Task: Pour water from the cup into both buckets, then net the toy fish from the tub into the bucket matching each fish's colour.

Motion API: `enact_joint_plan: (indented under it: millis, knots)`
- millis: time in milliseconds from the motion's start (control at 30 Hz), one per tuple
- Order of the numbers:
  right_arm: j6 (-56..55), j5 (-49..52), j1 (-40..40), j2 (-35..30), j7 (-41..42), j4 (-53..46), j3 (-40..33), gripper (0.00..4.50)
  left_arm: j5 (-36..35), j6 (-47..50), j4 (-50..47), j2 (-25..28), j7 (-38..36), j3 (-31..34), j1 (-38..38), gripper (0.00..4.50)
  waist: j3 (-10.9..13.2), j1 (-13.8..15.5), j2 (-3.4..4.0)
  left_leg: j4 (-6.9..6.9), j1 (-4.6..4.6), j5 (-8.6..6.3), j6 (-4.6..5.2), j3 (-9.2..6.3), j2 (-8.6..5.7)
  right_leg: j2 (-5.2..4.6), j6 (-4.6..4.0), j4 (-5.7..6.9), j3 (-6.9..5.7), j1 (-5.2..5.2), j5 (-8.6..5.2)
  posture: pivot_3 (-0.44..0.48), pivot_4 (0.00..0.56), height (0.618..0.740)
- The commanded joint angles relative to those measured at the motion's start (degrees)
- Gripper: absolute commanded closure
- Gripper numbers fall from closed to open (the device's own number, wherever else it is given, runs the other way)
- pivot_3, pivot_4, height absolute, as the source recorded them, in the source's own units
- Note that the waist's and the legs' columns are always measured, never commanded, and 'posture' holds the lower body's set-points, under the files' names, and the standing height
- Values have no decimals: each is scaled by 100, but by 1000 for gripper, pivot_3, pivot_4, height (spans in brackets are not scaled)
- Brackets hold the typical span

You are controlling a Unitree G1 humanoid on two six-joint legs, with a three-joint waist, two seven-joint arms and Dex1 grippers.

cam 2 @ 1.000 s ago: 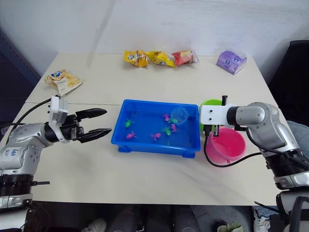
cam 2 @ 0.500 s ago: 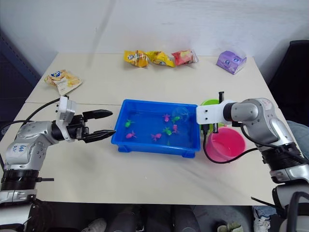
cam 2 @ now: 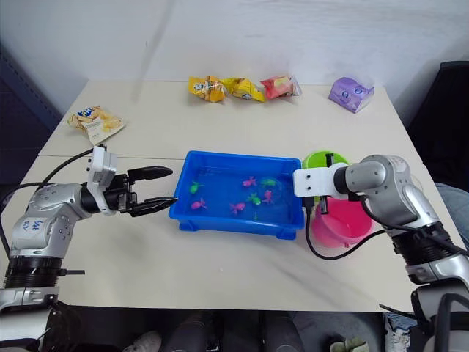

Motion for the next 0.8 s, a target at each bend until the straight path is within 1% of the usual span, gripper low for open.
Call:
enact_joint_plan:
  millis: [33, 100, 333, 533, 800]
  knots:
    - [455, 290, 26, -82, 141, -399, -330, 4500, -13, -78, -96, 39, 4, 91, 24, 63, 0, 2, 0, 0, 0, 0, 0, 0, 0, 0, 0, 0, 0, 0, 0, 0, 150, 740]
    - [771, 418, 47, -98, 216, -526, -385, 4500, -19, -89, -64, 32, 21, 120, 30, 63, 0, 4, 0, 0, 0, 0, 0, -1, 0, 0, 0, 0, 0, 0, 0, 0, 150, 740]
    - [1212, 610, 67, -245, 402, -780, -424, 4500, -8, -155, -15, 9, 35, 134, 78, 63, 0, 4, 0, 0, 0, 0, 0, -1, 0, 0, 0, -1, 0, 0, 0, 0, 150, 740]
    - [1816, 974, 49, -326, 494, -974, -637, 4500, 19, -222, 72, -1, 4, 100, 21, 63, 0, 4, 0, 0, 0, 0, 0, -1, 0, 0, 0, -1, 0, 0, 0, 0, 150, 740]
    - [3107, 1687, 139, -434, 445, -1512, -1107, 4500, 48, -281, 205, -57, -41, 56, -89, 63, 0, 12, 0, -1, -1, 0, 0, -2, 0, -1, 0, -2, 0, 0, 0, 0, 150, 740]
